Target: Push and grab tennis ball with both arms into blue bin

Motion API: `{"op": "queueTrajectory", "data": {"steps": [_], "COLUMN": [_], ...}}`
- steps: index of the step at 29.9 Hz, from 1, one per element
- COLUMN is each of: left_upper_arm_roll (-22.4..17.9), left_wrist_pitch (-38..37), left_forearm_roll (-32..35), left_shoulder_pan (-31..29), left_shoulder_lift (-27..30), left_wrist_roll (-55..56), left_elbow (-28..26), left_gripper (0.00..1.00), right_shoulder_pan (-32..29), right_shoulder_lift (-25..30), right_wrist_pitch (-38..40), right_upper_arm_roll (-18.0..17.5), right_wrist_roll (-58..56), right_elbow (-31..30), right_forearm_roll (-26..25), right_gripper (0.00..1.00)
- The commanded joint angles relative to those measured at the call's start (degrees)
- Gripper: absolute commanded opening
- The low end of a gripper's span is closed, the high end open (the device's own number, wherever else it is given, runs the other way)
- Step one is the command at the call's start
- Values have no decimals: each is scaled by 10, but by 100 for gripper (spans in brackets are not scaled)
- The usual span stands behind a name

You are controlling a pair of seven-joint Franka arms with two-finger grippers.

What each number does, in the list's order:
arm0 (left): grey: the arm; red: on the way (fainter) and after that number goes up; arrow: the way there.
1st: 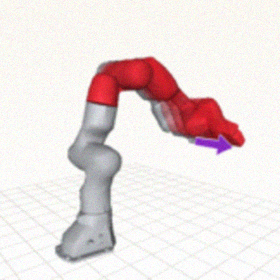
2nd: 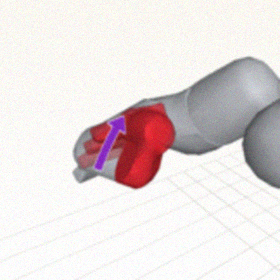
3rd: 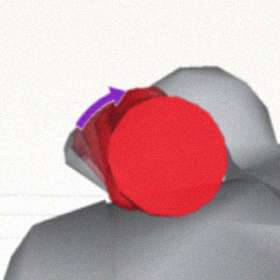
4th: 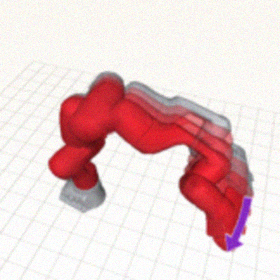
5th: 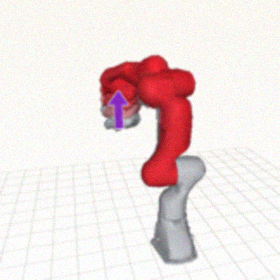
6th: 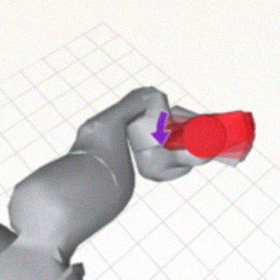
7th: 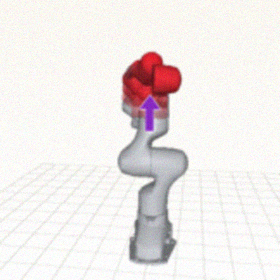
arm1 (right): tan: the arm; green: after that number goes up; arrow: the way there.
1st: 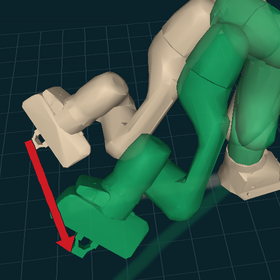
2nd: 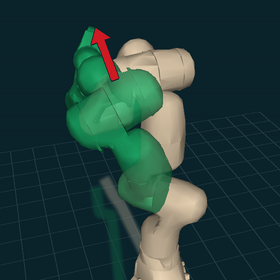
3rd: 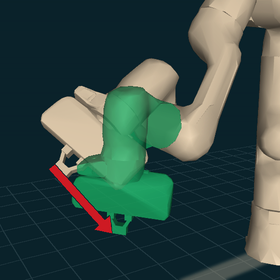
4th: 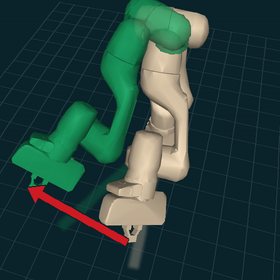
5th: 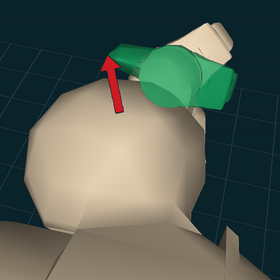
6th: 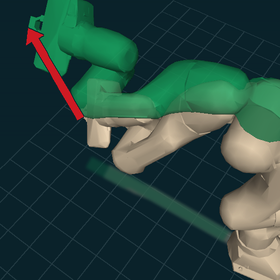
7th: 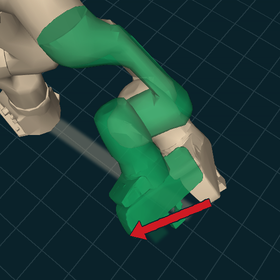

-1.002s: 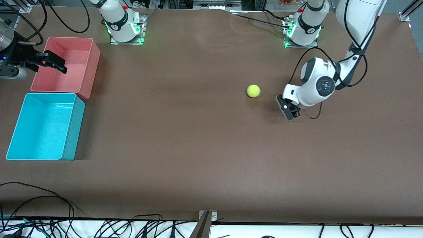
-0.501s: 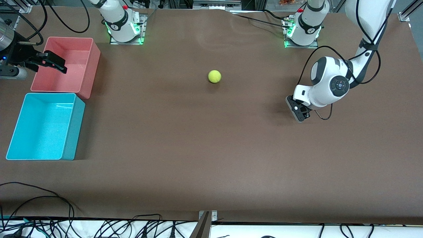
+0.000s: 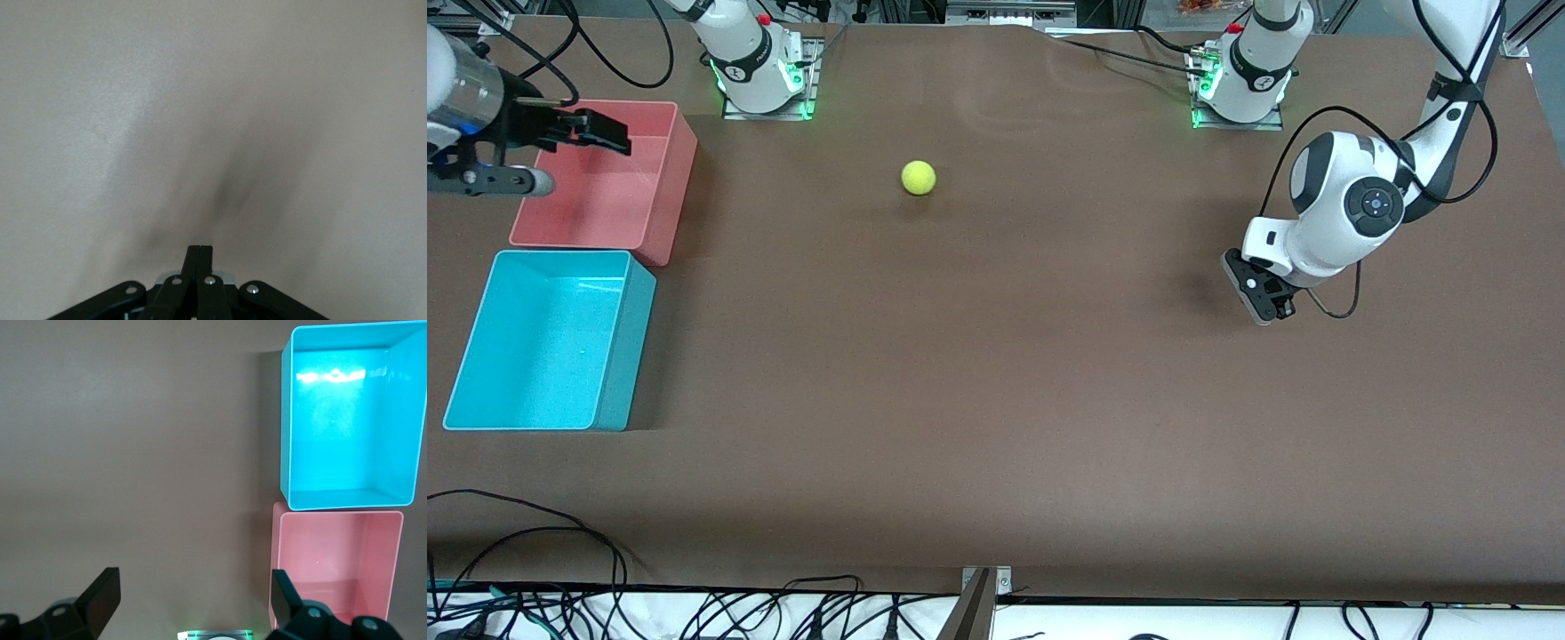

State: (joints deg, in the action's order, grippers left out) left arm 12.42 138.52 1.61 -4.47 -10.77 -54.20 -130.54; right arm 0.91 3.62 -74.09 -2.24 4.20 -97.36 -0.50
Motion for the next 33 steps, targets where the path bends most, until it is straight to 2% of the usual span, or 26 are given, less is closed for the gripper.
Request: {"op": "queueTrajectory", "data": {"steps": [1,6,14,21,29,33], "left_upper_arm_roll": [-3,-8,-12,-24,-29,-29], "left_wrist_pitch": [-11,-11,-12,-11,-11,-11], "left_forearm_roll": [14,15,15,15,14,14], "left_shoulder_pan": [1,1,1,1,1,1], "left_shoulder_lift": [29,37,40,49,57,56], "left_wrist_roll": [-3,-4,-4,-4,-1,3], "left_elbow": [-3,-2,2,2,2,2], "left_gripper": [0,0,0,0,0,0], "right_shoulder_pan": [3,3,4,3,3,3], "right_shoulder_lift": [16,41,87,87,83,70], "right_wrist_pitch": [31,26,-42,-80,-124,-140], "right_upper_arm_roll": [0,-7,-42,-106,-145,-151], "right_wrist_roll": [-4,-6,-6,-6,-6,-8], "right_elbow": [-51,-118,-223,-287,-354,-377], "right_forearm_roll": [3,7,9,9,9,7], "right_gripper": [100,100,100,100,100,100]}}
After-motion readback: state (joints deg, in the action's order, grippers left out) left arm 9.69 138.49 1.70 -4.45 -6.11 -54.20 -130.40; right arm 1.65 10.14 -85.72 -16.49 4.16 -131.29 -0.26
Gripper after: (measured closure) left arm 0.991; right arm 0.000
